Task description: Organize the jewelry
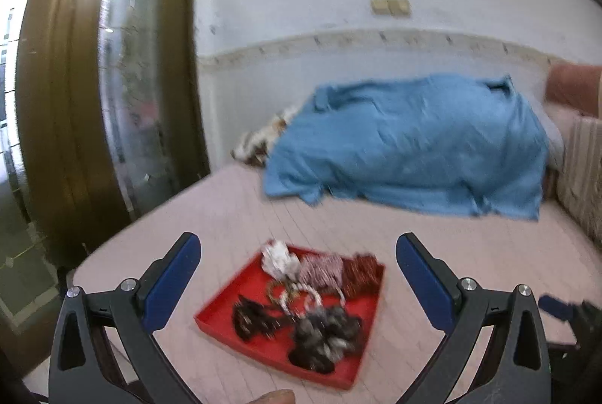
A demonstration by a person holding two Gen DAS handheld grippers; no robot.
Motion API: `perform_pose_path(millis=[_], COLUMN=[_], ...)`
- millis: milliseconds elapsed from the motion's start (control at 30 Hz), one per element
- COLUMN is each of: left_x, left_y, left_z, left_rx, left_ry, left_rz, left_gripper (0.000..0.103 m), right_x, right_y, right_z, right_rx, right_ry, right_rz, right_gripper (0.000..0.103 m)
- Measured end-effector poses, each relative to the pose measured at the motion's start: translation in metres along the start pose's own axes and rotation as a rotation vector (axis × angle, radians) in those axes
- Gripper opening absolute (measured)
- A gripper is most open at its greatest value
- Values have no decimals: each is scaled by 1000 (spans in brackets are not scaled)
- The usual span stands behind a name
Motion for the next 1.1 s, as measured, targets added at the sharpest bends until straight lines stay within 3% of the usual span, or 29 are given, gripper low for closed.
perform_pose_path(millis=[200,600,1100], left_x=[20,14,7], left_y=[-22,-49,-60], left_z=[32,76,92], left_rx=[-144,-320,-397], left_ry=[-33,-20,5], left_rz=[48,44,80], left_gripper=[103,103,103], right_x=[7,5,-7], right_y=[-4,-16,-24], right_z=[10,22,31], right_rx=[-28,-82,-121], right_ry=[1,8,42], right_rz=[40,76,88], right_gripper=[84,86,86])
Point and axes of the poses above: each gripper's, at about its wrist camera, not at the fingertips, and y roughly against the way its jaws point, x to its right, z to its underside, the point moved 4 cm from there along -y, roughly the way its jaws point, and after that the axes turned 4 degrees about x, right-handed, at the moved point
